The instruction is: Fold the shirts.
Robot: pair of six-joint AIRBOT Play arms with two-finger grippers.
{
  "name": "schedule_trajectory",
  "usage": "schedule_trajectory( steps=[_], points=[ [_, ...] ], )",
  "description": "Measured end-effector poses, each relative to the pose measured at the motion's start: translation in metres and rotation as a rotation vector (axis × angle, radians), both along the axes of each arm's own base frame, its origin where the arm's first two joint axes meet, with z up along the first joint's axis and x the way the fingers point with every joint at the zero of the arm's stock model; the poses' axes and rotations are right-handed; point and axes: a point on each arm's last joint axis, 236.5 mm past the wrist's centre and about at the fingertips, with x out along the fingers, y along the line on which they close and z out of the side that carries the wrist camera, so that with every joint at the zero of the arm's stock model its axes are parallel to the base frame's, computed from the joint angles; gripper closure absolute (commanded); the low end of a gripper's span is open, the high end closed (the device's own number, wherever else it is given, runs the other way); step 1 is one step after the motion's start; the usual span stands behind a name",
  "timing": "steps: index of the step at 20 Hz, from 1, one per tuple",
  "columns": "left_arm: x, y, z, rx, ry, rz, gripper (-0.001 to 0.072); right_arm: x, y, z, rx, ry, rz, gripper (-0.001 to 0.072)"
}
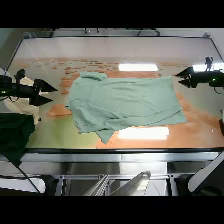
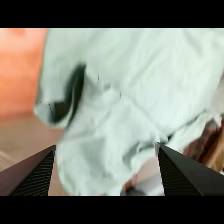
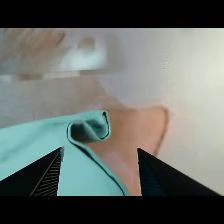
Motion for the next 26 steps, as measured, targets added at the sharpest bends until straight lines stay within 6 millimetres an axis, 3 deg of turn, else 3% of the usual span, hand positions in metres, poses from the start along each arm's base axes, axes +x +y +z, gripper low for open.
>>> schedule_trajectory(
  steps=[3, 7, 12, 19, 22, 23, 24, 25, 26],
  points=[
    [0.024, 0.013, -0.007, 0.015, -0.021, 0.026, 0.0006, 0.008, 0.006, -0.014, 0.030, 0.021, -0.016, 0.0198],
    [0.034, 0.017, -0.023, 0.008, -0.001, 0.029, 0.0007, 0.009, 0.021, -0.029, 0.067, 0.053, -0.006, 0.0224],
    [0.029, 0.008, -0.036, 0.017, 0.043, -0.015, 0.0006, 0.003, 0.052, -0.036, 0.092, 0.091, 0.064, 0.0226],
    [0.006, -0.002, -0.079, 0.211, 0.173, -0.126, 0.0008, 0.000, 0.061, -0.039, 0.092, 0.103, 0.084, 0.0243],
    [0.001, -0.024, -0.095, 0.174, 0.224, -0.159, 0.0009, 0.000, 0.062, -0.039, 0.092, 0.104, 0.087, 0.0243],
    [0.001, -0.037, -0.100, 0.140, 0.235, -0.170, 0.0111, 0.000, 0.062, -0.039, 0.092, 0.105, 0.088, 0.0243],
    [0.001, -0.049, -0.105, 0.107, 0.239, -0.182, 0.0333, 0.000, 0.062, -0.039, 0.092, 0.105, 0.088, 0.0243],
    [0.000, -0.058, -0.111, 0.081, 0.243, -0.198, 0.0497, -0.001, 0.062, -0.040, 0.090, 0.106, 0.089, 0.0243],
    [0.001, -0.068, -0.114, 0.047, 0.240, -0.205, 0.0566, -0.001, 0.062, -0.039, 0.091, 0.107, 0.090, 0.0243]
  ],
)
